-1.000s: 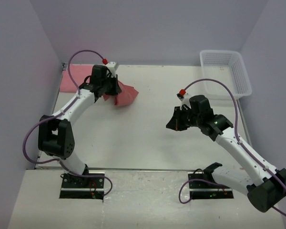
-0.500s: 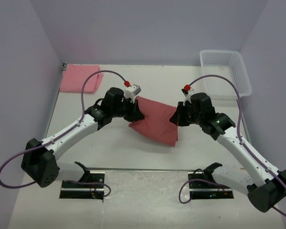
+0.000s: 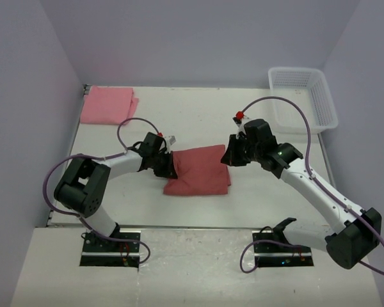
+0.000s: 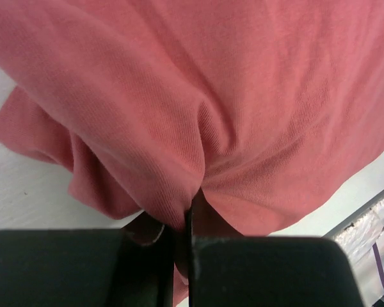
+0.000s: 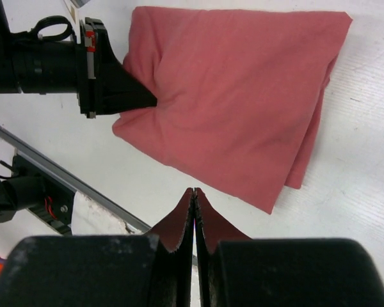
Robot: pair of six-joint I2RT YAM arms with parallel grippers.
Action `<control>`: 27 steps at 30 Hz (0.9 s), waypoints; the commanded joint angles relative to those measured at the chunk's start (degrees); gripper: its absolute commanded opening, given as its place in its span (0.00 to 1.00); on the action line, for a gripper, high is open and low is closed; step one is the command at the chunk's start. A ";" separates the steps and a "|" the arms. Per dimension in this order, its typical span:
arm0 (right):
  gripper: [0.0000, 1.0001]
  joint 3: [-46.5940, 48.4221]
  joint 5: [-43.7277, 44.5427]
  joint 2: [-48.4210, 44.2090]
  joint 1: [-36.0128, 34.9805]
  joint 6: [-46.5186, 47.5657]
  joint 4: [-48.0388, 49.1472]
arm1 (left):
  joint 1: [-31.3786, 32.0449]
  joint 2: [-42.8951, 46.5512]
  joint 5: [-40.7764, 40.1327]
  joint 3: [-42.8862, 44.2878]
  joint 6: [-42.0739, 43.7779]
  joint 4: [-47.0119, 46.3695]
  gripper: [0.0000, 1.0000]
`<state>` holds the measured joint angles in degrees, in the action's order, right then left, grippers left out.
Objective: Fold and stack the t-shirts
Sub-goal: Put the neatly folded tshirt into the corner of the board with the left arm
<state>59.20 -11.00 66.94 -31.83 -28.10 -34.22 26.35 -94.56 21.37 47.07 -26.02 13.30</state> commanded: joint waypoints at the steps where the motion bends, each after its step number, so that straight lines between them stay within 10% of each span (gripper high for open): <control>1: 0.01 2.68 -0.69 0.74 -0.42 0.50 1.43 | 0.55 0.25 -0.18 -2.42 -3.24 -2.40 0.00; 8: 0.01 0.39 -2.18 4.60 -1.21 0.15 5.03 | -0.33 1.49 -13.27 3.98 -1.58 5.50 0.02; 19: 0.00 6.27 -16.47 25.84 -1.92 2.35 14.51 | -0.33 4.65 -17.76 7.95 -0.26 8.50 0.79; 26: 0.00 14.09 -25.20 36.06 -2.09 0.68 17.52 | -0.33 12.02 -21.09 9.18 -1.92 14.72 0.86; 27: 0.00 14.80 -26.08 36.94 -2.09 0.24 17.52 | -0.33 12.82 -21.10 9.96 -2.19 15.78 1.00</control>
<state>69.38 -30.61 102.76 -33.50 -27.09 -20.56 26.30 -86.43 3.05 53.45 -26.98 25.08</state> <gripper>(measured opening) 0.003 0.892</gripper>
